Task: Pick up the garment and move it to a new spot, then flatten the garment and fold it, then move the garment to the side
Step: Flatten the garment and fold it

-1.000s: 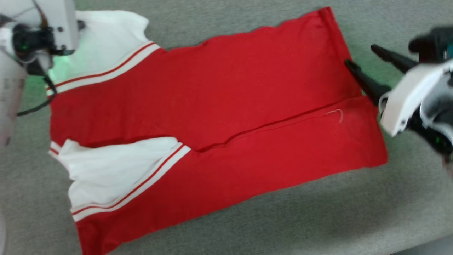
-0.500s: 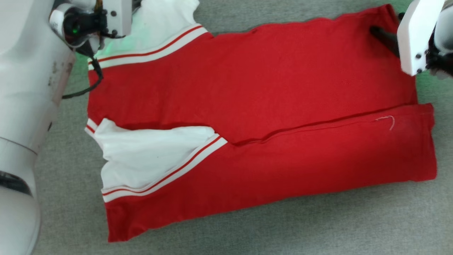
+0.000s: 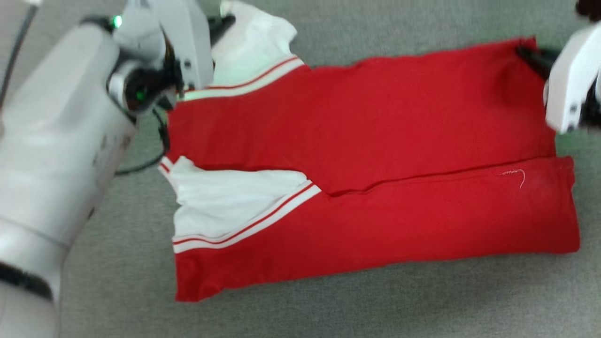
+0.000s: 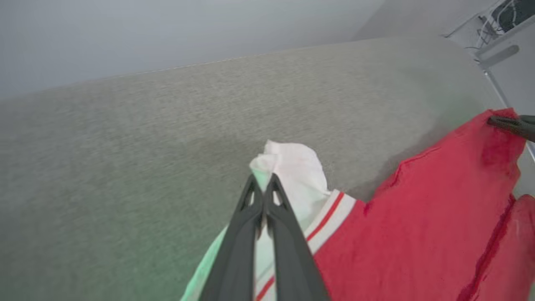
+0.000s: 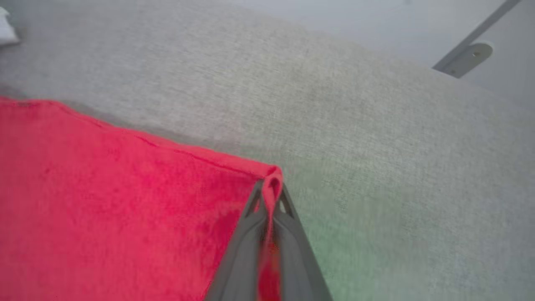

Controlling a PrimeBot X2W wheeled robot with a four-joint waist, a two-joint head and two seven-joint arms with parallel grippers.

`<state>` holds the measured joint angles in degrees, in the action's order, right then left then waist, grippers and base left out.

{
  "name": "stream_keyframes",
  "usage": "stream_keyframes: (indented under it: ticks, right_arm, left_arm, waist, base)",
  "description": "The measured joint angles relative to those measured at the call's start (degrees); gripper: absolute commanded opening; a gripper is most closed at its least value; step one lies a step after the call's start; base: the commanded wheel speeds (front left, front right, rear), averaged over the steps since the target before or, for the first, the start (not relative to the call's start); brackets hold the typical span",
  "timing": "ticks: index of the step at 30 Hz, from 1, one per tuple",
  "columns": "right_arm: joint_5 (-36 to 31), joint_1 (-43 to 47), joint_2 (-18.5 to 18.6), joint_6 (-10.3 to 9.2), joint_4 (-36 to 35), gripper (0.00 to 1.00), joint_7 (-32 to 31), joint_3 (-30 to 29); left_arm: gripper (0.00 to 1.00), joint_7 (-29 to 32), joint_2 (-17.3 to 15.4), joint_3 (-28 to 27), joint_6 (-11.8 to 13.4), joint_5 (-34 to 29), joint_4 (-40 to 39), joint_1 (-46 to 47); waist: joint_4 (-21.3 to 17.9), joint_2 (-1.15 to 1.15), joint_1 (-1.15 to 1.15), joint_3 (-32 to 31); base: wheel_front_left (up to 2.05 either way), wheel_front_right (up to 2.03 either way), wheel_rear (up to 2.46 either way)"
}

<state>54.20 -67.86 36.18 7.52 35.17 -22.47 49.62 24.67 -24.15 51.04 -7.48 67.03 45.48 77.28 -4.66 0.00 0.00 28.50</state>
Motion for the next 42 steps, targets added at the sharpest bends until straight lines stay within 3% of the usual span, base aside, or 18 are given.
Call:
stream_keyframes:
  ticks: [6,15,22,28,33,39,40,41,42]
  right_arm:
    - [1.8,8.0,7.0,0.01,-8.7,0.0,4.4,4.7]
    - [4.6,20.0,17.0,0.01,-19.0,0.0,7.9,5.9]
    - [9.3,30.5,23.0,0.01,-22.5,0.0,12.7,3.1]
    - [10.1,36.0,23.4,0.01,-21.3,0.0,17.5,-0.2]
    - [8.6,37.7,19.4,0.01,-17.0,0.0,20.9,-2.3]
    - [6.6,38.1,15.3,0.01,-15.1,0.0,20.9,-1.9]
    - [6.3,38.2,15.1,0.01,-15.0,0.01,20.9,-1.8]
    - [6.0,38.3,14.9,0.01,-14.9,0.34,21.1,-1.9]
    - [6.0,38.4,14.8,0.01,-14.8,0.76,21.5,-2.0]
  left_arm:
    - [0.0,-5.3,-6.3,1.9,0.0,4.2,-12.4,-8.9]
    - [0.0,-17.6,-18.3,2.2,0.0,8.3,-33.8,-26.7]
    - [0.0,-26.9,-23.3,2.8,0.3,9.5,-44.8,-40.8]
    - [0.0,-28.6,-22.1,6.2,2.1,7.9,-44.2,-46.4]
    - [0.0,-30.4,-17.4,7.5,2.9,6.2,-38.6,-46.7]
    - [0.0,-31.8,-14.0,9.0,2.5,4.2,-31.0,-46.7]
    - [0.16,-32.2,-13.8,9.1,2.4,4.0,-30.2,-46.7]
    - [0.41,-32.8,-13.6,8.9,2.4,4.0,-29.5,-46.7]
    - [0.82,-33.5,-13.2,8.9,2.2,4.1,-29.0,-46.8]
  waist:
    - [1.9,0.0,0.0,-5.8]
    - [5.0,0.0,0.0,-13.1]
    - [8.1,0.0,0.0,-15.4]
    - [9.7,0.0,0.0,-15.0]
    - [9.6,0.0,0.0,-13.8]
    - [8.3,0.0,0.0,-13.5]
    - [8.0,0.0,0.0,-13.5]
    - [7.8,0.0,0.0,-13.6]
    - [7.6,0.0,0.0,-13.8]
  base:
    - [0.0,0.0,0.0]
    - [0.0,0.0,0.0]
    - [0.0,0.0,0.0]
    - [0.0,0.0,0.0]
    - [0.0,0.0,0.0]
    - [0.0,0.0,0.0]
    - [0.0,0.0,0.0]
    - [0.0,0.0,0.0]
    - [0.0,0.0,0.0]
